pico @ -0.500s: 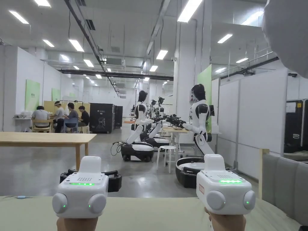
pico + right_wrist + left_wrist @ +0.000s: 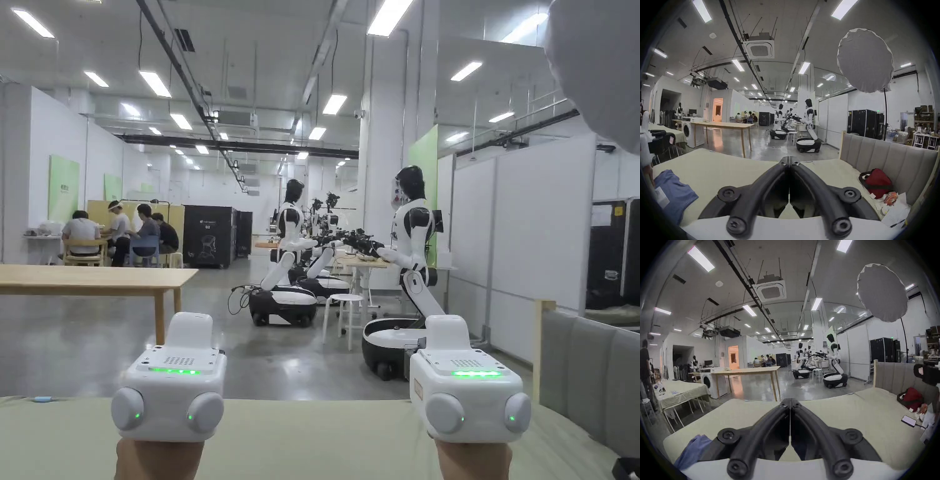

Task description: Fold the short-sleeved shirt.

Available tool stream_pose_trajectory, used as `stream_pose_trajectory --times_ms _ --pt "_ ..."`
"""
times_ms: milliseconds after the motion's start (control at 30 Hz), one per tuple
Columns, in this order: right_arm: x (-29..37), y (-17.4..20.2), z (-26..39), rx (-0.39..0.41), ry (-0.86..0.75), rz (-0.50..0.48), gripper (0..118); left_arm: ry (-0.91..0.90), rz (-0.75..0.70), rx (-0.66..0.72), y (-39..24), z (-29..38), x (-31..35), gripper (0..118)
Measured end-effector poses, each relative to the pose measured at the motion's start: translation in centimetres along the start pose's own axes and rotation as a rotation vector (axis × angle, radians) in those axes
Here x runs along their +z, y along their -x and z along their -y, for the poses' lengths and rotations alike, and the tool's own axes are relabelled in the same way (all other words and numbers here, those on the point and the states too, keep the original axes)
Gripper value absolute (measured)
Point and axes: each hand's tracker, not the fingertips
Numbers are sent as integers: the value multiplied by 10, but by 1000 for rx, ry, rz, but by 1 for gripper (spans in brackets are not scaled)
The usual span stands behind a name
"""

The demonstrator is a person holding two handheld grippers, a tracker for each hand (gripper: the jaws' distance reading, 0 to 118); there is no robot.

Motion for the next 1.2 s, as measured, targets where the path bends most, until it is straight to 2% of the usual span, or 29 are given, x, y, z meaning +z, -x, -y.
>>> stream_pose_trajectory --times_ms 167,300,400,533,633,767,867,967,1067,1133,1167,1200 --pt "-2 10 1 5 -4 -12 0 10 -22 33 19 3 0 0" --pt "-5 51 1 39 -22 -75 0 7 -74 37 59 7 13 0" --pt "-7 103 -3 46 -36 -157 0 22 -169 -14 107 17 27 0" --pt "3 185 -5 14 -49 -313 0 46 -280 6 179 31 56 0" --pt "19 248 1 37 -64 -393 0 60 -365 -6 228 37 75 0" --pt "20 304 12 33 -43 -498 0 70 -420 -20 272 39 92 0" --pt "23 318 15 41 -37 -525 0 91 -421 -33 287 42 91 0" --pt "28 315 15 49 -35 -548 0 191 -305 -15 295 46 74 0" --pt "27 303 22 47 -32 -571 0 395 -190 -29 300 57 45 0" --pt "28 296 25 30 -15 -602 0 607 -110 -47 304 75 20 0" --pt "29 293 27 20 0 -633 0 732 -52 -51 306 89 6 0" --pt "33 289 28 12 13 -671 0 780 -19 -64 306 105 -4 0"
